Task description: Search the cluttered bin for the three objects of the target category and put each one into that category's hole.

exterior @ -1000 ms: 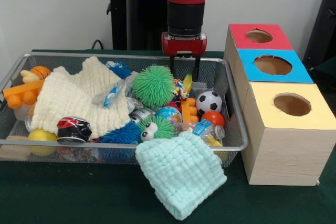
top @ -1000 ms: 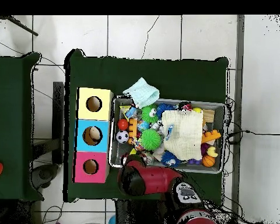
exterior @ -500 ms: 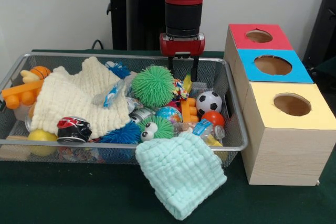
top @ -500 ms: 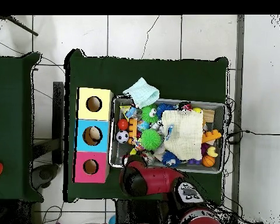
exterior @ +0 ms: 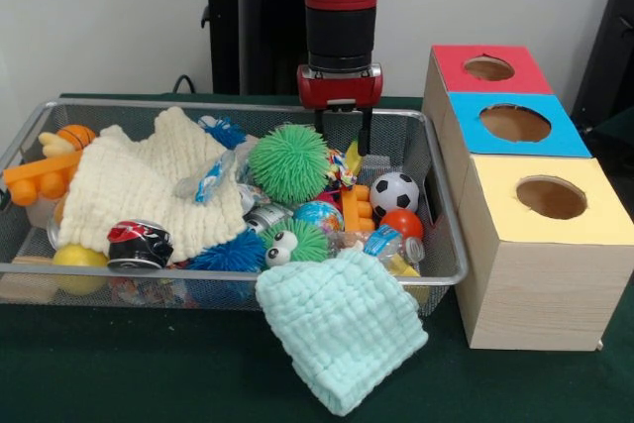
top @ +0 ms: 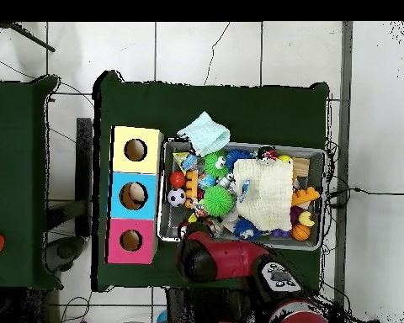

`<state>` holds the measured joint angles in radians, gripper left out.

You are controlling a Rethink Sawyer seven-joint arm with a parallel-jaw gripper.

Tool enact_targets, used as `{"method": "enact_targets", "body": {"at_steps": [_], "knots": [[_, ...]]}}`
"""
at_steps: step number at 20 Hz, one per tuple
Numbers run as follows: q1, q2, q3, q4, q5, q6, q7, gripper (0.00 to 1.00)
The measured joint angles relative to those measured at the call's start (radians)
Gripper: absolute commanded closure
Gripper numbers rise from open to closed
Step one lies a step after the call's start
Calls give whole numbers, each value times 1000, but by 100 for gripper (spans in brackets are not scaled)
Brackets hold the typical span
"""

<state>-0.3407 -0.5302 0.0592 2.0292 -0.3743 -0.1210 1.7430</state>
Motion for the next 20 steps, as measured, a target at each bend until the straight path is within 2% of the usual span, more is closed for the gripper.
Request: {"method": "enact_targets", "body": {"at_steps": [15,20], "knots": [[-21,4,15,-1,-26,-7,0,0],[-21,29,16,-13,-31,-26,0,0]]}}
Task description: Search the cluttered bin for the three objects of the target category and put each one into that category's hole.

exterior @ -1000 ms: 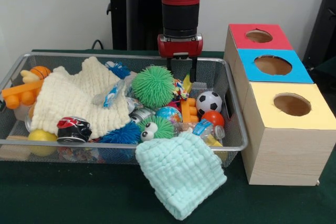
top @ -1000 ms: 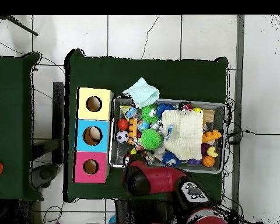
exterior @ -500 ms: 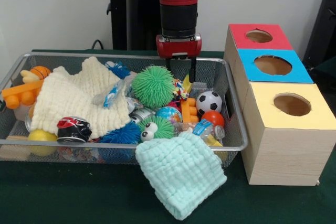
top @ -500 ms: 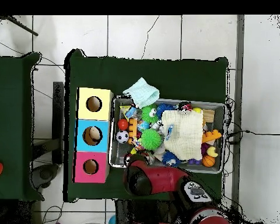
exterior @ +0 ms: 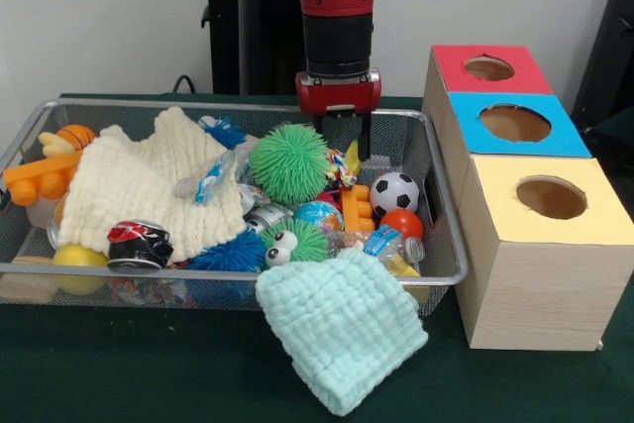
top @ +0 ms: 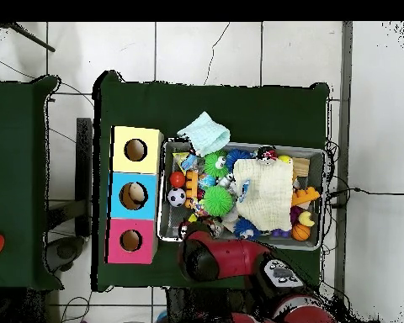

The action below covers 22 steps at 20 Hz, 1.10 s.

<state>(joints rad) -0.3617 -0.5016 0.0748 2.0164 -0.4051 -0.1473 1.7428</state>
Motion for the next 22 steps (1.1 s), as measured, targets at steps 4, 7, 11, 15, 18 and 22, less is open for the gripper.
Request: {"method": "enact_targets", "body": {"at_steps": [4,7,11,15,18,22], "knots": [[0,21,0,-5,0,-16,0,0],[0,42,0,-5,-2,-36,0,0],[-1,71,0,-5,-8,-39,0,0],[-13,85,1,-5,-25,-40,0,0],[-26,84,4,-5,-36,-40,0,0],[-31,84,5,-5,-40,-40,0,0]]}}
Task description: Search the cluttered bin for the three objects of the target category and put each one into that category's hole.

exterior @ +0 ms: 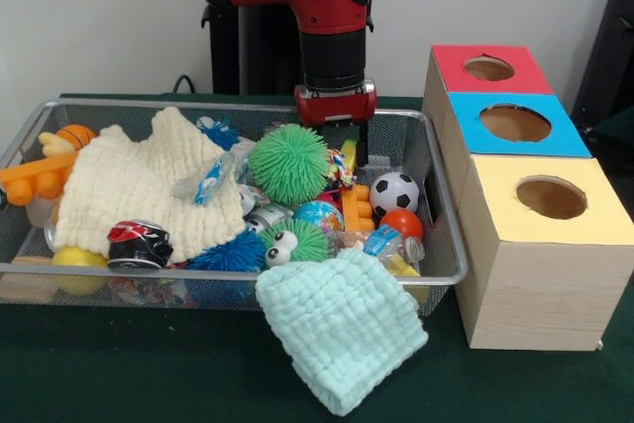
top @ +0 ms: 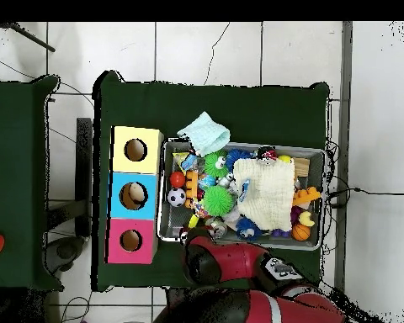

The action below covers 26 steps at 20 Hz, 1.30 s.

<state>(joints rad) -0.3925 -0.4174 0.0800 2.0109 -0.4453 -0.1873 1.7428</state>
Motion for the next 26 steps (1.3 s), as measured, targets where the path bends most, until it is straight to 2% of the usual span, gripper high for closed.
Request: {"method": "enact_targets", "body": {"at_steps": [4,5,26], "knots": [[-1,-1,0,0,0,0,0,0],[-1,-1,0,0,0,0,0,100],[-4,-2,0,0,0,1,0,100]]}}
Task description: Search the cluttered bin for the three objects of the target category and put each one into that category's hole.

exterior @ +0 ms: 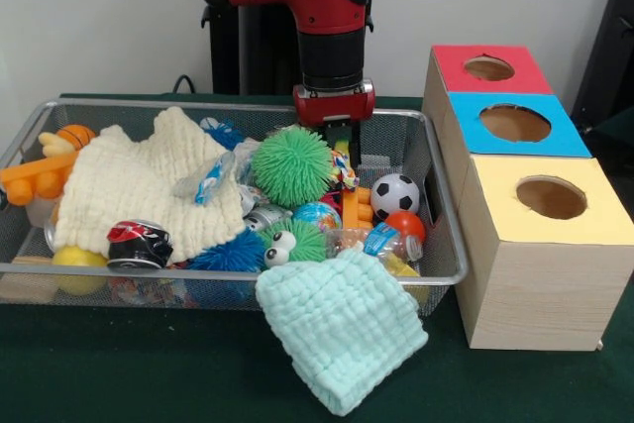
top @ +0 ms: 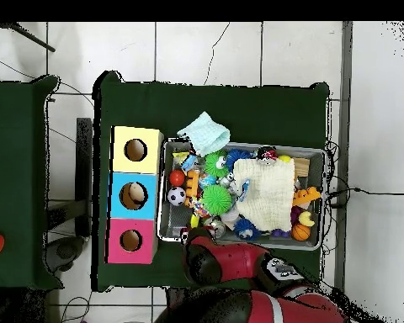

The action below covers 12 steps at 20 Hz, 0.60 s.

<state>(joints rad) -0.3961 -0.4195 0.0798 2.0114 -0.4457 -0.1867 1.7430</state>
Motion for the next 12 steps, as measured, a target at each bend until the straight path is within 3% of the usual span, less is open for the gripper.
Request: {"method": "enact_targets", "body": {"at_steps": [12], "knots": [[5,-59,0,6,0,39,0,100]]}}
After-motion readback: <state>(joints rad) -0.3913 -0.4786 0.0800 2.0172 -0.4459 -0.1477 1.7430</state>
